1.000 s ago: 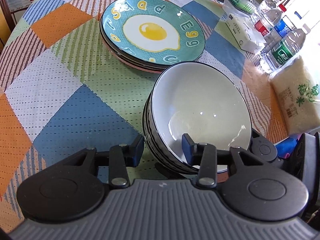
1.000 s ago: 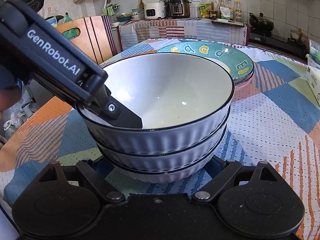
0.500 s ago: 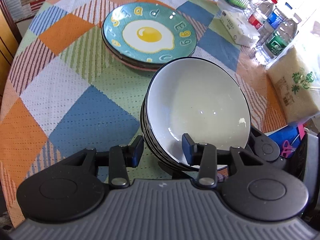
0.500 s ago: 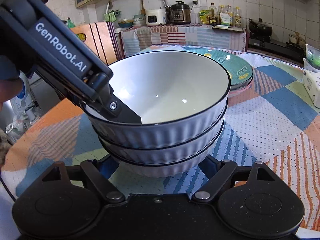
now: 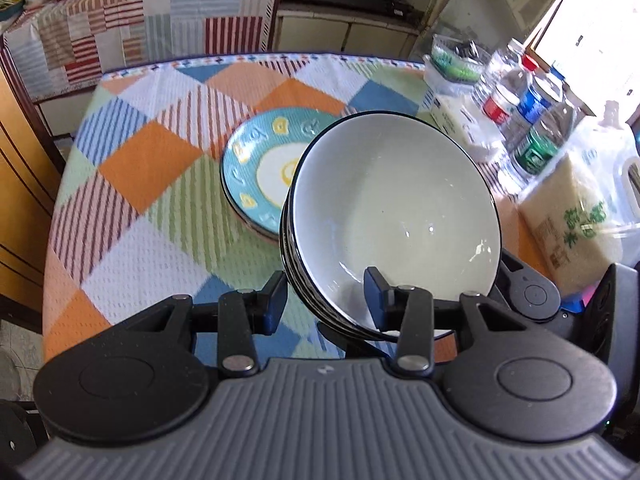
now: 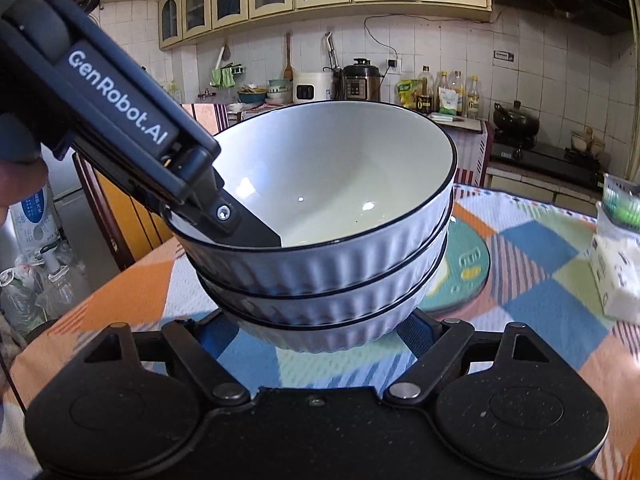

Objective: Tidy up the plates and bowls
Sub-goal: 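Lift the bowl stack with the left gripper and set it on the plates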

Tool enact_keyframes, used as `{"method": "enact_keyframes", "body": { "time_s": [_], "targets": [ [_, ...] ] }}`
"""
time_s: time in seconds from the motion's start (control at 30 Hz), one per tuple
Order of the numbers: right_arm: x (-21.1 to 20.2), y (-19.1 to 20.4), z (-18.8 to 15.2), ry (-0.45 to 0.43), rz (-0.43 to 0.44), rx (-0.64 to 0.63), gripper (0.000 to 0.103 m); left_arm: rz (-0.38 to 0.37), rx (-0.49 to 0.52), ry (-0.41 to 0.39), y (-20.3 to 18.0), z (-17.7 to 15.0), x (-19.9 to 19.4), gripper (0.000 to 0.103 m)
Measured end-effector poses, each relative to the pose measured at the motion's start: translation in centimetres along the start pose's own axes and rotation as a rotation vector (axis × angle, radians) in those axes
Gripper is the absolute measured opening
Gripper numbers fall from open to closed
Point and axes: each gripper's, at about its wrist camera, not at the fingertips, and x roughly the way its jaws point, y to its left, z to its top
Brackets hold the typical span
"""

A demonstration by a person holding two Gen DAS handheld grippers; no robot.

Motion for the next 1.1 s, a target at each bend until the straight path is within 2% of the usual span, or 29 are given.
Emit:
{"method": "enact_keyframes", "body": {
  "time_s": [0.13,0.4,0.53,0.83,1.03,1.1],
  "targets": [
    [1.5,-0.8,1.4,-0.008,-0.001,0.009,0.088,0.017,-0.014,-0.017,0.6,2.3,0.9,0.04],
    [4.8,-3.1,3.2,-0.001,-0.027,-0.071,0.088,-0.012,-0.027,-0.028,2.1,6.0,4.4,0.04],
    [6.3,-3.9,3.3,0.027,-0.028,-0.084,0.088,-0.006,-0.032,-0.001,2.6,7.1,6.8,0.04],
    [10.0,-5.4,2.7,0.113,-0.049,-0.032,0.086,0.018,0.02,0.053,2.7,7.6,11.5,0.04],
    [11.0,-5.6,2.0,0.174,-0.051,-0.04,0.085,0.013,0.0,0.093,3.2,7.2,13.3,0.04],
    [11.1,-5.4,1.9,0.168,-0.06,-0.054,0.085,0.005,-0.015,0.087,3.5,7.2,13.4,0.04]
  ]
}}
